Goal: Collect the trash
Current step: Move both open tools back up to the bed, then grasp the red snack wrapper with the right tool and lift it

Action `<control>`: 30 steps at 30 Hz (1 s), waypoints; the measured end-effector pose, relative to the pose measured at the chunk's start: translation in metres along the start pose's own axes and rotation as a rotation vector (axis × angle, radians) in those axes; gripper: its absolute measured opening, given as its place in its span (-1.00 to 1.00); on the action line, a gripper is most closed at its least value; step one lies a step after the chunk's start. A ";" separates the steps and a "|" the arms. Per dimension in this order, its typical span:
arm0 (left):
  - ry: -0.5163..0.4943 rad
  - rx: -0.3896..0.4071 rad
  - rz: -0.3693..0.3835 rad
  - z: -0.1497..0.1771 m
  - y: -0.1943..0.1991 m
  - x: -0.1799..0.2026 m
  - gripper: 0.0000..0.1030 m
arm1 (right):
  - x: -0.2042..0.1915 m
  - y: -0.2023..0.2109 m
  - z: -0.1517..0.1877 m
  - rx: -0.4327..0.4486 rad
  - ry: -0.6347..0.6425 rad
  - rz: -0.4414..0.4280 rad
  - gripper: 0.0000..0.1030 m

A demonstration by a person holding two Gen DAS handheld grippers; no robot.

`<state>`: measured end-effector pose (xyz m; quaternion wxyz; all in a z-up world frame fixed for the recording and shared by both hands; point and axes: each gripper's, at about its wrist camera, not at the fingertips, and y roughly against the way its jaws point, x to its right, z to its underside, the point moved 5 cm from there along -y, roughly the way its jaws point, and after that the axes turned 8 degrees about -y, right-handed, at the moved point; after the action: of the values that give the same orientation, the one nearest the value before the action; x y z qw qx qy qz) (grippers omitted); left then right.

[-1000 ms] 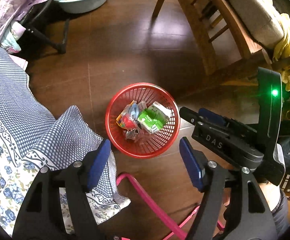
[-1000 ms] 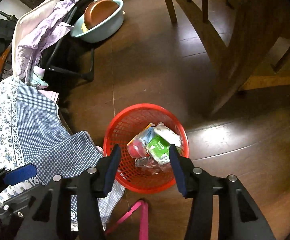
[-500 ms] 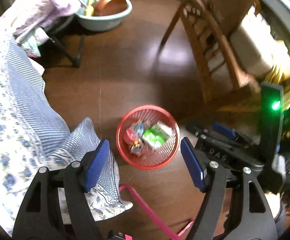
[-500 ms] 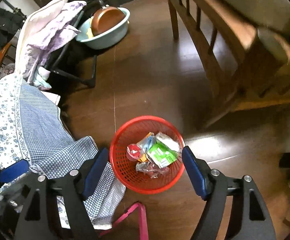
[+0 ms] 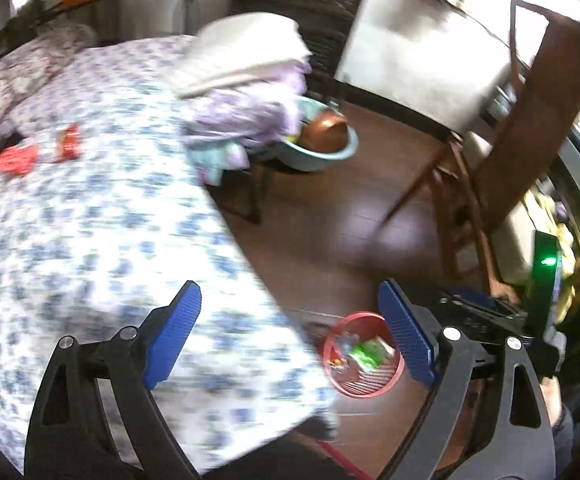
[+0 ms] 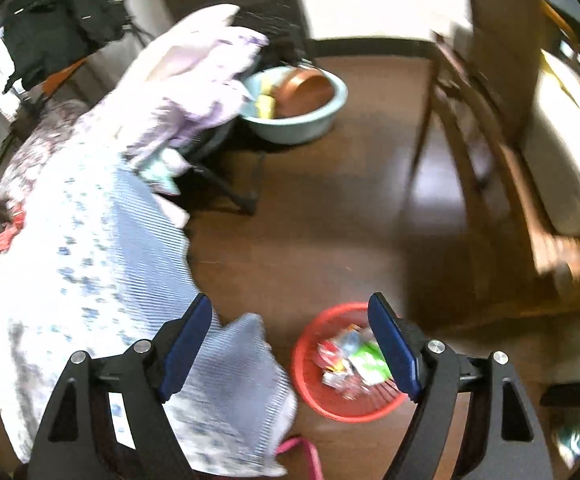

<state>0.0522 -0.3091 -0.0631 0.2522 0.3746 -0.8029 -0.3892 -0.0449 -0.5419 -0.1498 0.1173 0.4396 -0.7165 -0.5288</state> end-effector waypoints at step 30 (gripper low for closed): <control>0.329 0.053 -0.287 0.046 0.047 -0.273 0.69 | -0.326 -0.050 0.007 -0.034 0.351 -0.205 0.68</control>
<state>0.1632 -0.0515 -0.0824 0.3118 0.5501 -0.6992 -0.3337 0.1669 -0.2943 -0.0986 0.1935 0.5938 -0.6274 -0.4652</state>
